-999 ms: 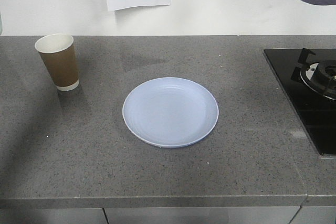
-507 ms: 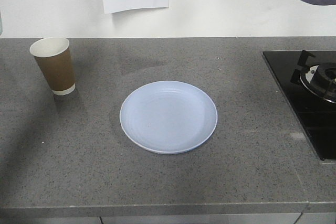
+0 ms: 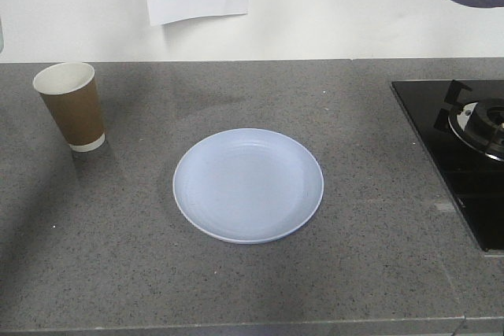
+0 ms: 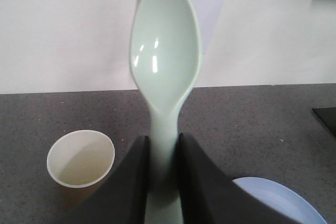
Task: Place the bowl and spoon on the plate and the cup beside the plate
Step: 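Approach and center the base in front of the pale blue plate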
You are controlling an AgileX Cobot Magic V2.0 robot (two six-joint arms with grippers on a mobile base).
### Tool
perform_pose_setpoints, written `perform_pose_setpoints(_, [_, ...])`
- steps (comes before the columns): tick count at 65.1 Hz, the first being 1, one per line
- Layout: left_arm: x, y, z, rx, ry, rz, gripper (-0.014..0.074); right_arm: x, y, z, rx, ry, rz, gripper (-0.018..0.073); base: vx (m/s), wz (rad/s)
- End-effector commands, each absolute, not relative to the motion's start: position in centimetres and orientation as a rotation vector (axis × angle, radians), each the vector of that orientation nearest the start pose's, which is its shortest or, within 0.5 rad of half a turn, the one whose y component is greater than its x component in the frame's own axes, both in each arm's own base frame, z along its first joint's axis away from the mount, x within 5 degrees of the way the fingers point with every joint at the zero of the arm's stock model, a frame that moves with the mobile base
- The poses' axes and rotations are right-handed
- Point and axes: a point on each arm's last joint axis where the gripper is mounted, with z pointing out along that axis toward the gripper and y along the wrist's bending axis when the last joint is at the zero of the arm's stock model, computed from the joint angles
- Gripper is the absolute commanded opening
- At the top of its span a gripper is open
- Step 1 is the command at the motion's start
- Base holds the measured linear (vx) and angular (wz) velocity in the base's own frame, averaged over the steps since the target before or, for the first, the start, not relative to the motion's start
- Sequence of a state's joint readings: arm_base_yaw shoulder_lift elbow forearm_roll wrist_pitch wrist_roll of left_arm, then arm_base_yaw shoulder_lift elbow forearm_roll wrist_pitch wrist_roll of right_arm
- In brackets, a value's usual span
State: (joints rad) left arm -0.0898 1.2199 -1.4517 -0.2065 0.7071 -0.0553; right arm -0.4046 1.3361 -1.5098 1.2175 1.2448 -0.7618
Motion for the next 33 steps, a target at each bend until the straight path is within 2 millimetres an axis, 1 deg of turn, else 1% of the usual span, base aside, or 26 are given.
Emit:
perform_pose_setpoints(1, [24.35, -3.44, 48.79, -0.04, 1.842, -0.351, -0.0006, 24.57, -1.66, 49.21, -0.306, 1.76, 0.849, -0.0005, 0.02, -0.01])
perform_pose_setpoints(33, [24.35, -3.44, 48.79, -0.04, 1.842, -0.351, -0.0006, 24.57, -1.66, 49.21, -0.306, 1.76, 0.849, -0.0005, 0.02, -0.01])
